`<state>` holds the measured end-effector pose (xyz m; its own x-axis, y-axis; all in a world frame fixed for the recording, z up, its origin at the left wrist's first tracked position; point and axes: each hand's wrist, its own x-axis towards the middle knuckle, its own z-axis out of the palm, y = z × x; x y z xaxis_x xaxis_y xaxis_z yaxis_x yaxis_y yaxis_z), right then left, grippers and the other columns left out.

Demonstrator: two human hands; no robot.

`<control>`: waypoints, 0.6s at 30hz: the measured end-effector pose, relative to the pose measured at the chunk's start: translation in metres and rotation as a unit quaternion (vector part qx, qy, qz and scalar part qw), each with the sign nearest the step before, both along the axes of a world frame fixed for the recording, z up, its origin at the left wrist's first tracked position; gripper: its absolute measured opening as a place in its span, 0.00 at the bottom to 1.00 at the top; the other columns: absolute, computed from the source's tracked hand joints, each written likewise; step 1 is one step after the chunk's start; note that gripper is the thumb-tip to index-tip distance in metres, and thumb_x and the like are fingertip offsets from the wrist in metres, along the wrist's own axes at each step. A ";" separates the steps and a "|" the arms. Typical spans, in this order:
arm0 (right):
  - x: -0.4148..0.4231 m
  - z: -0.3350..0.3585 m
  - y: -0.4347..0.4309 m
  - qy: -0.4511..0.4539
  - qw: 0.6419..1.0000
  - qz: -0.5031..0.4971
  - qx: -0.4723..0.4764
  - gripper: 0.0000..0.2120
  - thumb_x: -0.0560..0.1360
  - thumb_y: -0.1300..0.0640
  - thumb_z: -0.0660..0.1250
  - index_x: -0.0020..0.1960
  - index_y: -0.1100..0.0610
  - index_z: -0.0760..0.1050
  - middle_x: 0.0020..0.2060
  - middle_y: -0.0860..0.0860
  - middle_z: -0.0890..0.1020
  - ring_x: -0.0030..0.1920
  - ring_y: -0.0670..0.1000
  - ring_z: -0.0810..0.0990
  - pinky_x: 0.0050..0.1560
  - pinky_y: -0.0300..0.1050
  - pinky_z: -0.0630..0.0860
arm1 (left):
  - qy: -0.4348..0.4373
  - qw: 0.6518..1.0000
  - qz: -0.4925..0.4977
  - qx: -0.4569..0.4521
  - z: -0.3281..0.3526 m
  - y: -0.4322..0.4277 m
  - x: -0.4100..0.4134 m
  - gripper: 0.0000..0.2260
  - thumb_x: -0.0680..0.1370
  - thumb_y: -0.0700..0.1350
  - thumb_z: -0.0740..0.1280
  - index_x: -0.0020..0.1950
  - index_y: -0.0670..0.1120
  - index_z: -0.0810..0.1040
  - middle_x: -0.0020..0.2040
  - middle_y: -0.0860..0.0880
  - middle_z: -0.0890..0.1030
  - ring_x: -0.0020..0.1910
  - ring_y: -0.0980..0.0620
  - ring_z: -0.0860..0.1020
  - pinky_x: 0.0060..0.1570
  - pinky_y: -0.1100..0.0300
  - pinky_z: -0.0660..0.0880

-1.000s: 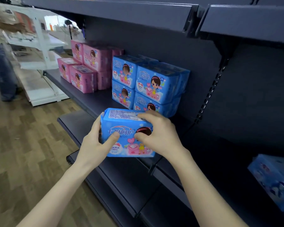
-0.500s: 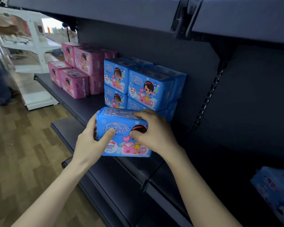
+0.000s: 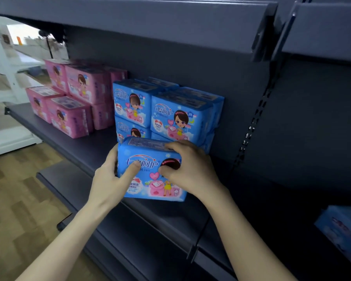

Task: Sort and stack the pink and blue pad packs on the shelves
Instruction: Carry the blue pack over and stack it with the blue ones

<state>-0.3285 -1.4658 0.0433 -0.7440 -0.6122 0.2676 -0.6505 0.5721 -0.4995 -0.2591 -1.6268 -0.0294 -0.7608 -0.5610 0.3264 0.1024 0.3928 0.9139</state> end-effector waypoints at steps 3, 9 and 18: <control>-0.001 0.000 -0.014 0.001 1.000 -0.024 0.002 0.25 0.70 0.50 0.70 0.65 0.52 0.70 0.63 0.48 0.72 0.62 0.50 0.71 0.62 0.43 0.69 | -0.003 1.000 -0.024 0.003 0.001 -0.019 -0.010 0.35 0.61 0.66 0.63 0.66 0.56 0.69 0.43 0.68 0.81 0.43 0.64 0.80 0.48 0.57 0.76; -0.003 0.002 -0.044 0.001 0.997 -0.070 0.020 0.25 0.71 0.50 0.69 0.66 0.53 0.69 0.62 0.49 0.72 0.63 0.50 0.71 0.63 0.43 0.67 | -0.016 0.997 -0.078 -0.005 0.002 -0.052 -0.030 0.32 0.60 0.66 0.62 0.62 0.58 0.69 0.41 0.70 0.80 0.42 0.67 0.79 0.44 0.61 0.75; 0.001 -0.007 -0.082 -0.013 0.990 -0.133 0.035 0.25 0.71 0.49 0.68 0.66 0.52 0.69 0.62 0.49 0.72 0.62 0.51 0.71 0.62 0.44 0.67 | -0.028 0.990 -0.139 0.004 -0.007 -0.095 -0.047 0.25 0.60 0.66 0.62 0.56 0.63 0.69 0.41 0.70 0.80 0.43 0.64 0.80 0.46 0.57 0.76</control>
